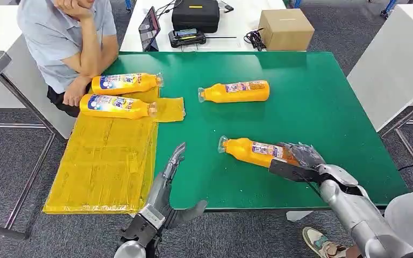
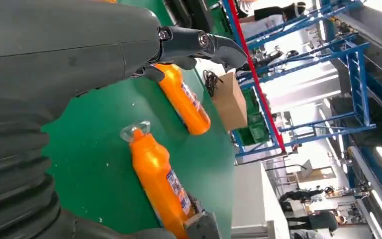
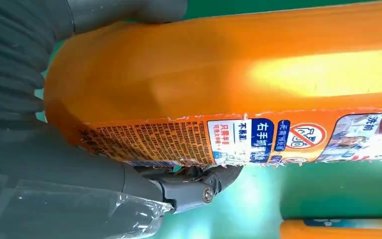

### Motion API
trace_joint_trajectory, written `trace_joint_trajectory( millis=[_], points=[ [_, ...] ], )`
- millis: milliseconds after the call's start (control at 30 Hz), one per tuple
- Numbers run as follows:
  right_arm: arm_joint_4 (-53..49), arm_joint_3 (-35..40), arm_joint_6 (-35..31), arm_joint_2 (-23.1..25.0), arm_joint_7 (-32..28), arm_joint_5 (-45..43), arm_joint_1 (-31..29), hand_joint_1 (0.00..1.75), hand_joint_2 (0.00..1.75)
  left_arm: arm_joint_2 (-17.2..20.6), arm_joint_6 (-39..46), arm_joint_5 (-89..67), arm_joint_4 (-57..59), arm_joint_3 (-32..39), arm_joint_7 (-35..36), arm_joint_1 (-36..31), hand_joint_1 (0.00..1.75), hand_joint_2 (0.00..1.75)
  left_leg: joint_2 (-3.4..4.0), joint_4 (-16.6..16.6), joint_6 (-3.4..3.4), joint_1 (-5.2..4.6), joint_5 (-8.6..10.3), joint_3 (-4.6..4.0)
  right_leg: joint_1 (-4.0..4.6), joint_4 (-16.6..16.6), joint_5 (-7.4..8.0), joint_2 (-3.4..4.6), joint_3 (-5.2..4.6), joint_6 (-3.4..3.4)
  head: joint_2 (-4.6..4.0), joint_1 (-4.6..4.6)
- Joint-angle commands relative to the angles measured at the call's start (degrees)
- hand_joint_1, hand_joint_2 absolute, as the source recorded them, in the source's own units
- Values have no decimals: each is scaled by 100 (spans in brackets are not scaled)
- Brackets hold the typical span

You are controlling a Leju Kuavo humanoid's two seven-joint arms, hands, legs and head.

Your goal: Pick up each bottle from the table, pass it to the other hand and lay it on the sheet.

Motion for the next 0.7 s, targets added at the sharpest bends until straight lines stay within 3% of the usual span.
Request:
trace_joint_trajectory(
  millis=[33, 467, 700],
  points=[
    [172, -84, -163, 176, -36, -274, 288, 175, 175, 37, 238, 241, 259, 64, -159, -126, 0, 175, -5, -7, -9, 7, -1, 20, 8, -10, -2, -8, 23, -11, 0, 0],
    [-440, -596, -111, 473, -199, -829, 431, 175, 175, -303, 295, 1771, 858, 712, -189, -159, 0, 175, 11, -6, -13, 10, -4, 28, 11, -8, 0, 5, 29, -15, 0, 0],
    [-1059, -651, 84, 643, -371, -1173, 500, 175, 175, -253, -624, 2973, 1481, 751, 359, -293, 0, 175, 10, -5, -9, 4, -4, 21, 5, -4, -1, 6, 21, -10, 0, 0]
  ],
)
